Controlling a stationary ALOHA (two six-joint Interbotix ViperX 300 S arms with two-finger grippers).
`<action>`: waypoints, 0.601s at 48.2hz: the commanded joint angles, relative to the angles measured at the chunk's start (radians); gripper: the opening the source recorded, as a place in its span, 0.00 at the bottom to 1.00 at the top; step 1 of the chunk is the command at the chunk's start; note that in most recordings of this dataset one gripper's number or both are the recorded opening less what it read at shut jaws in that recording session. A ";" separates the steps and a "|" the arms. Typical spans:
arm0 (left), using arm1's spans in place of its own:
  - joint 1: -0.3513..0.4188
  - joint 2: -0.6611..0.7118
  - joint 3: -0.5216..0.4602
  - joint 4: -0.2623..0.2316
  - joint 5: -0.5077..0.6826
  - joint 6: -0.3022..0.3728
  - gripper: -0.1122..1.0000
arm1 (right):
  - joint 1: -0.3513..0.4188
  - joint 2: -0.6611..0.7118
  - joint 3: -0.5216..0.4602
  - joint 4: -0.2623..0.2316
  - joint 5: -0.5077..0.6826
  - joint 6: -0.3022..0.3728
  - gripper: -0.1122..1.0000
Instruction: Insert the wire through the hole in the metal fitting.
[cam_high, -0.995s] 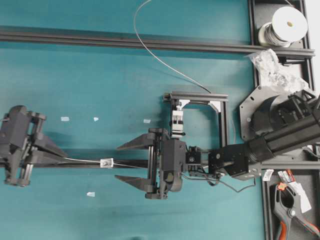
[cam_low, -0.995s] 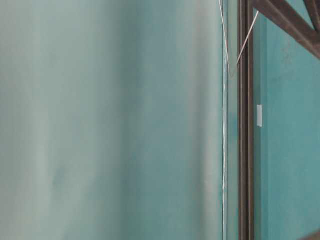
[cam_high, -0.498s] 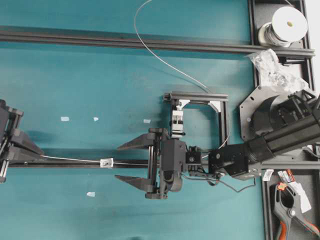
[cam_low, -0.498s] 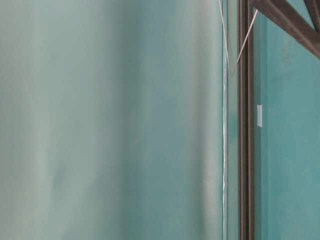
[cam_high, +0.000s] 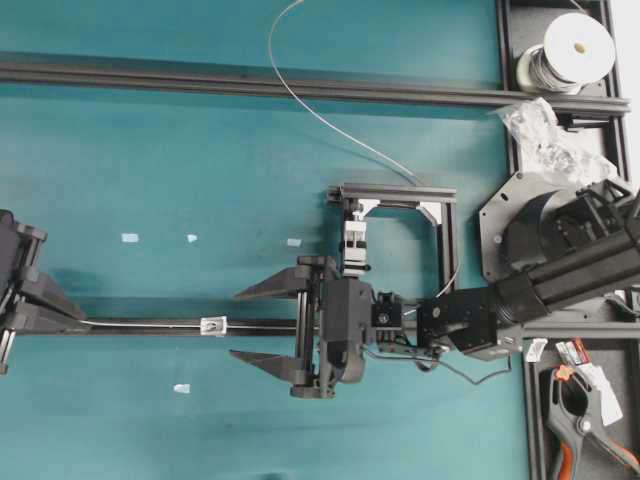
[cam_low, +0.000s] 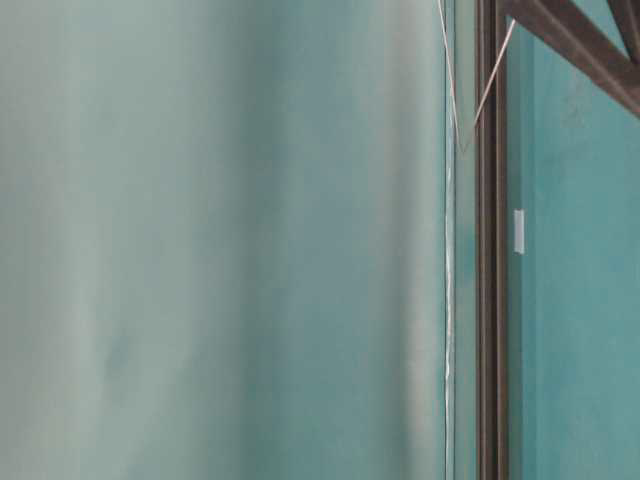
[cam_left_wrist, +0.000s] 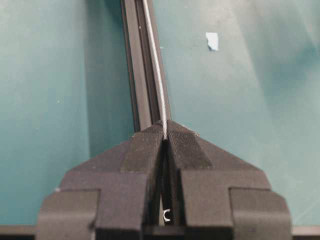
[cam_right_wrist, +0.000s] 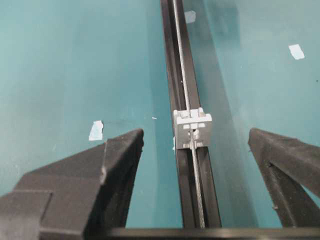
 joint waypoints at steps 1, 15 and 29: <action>-0.006 -0.009 -0.017 0.003 0.002 0.000 0.01 | 0.002 -0.029 -0.015 -0.005 -0.005 0.000 0.96; 0.002 -0.009 -0.020 0.002 0.028 -0.002 0.13 | 0.002 -0.029 -0.017 -0.005 -0.005 0.000 0.96; 0.021 -0.015 -0.015 0.002 0.028 0.000 0.81 | 0.002 -0.029 -0.017 -0.005 -0.005 0.000 0.96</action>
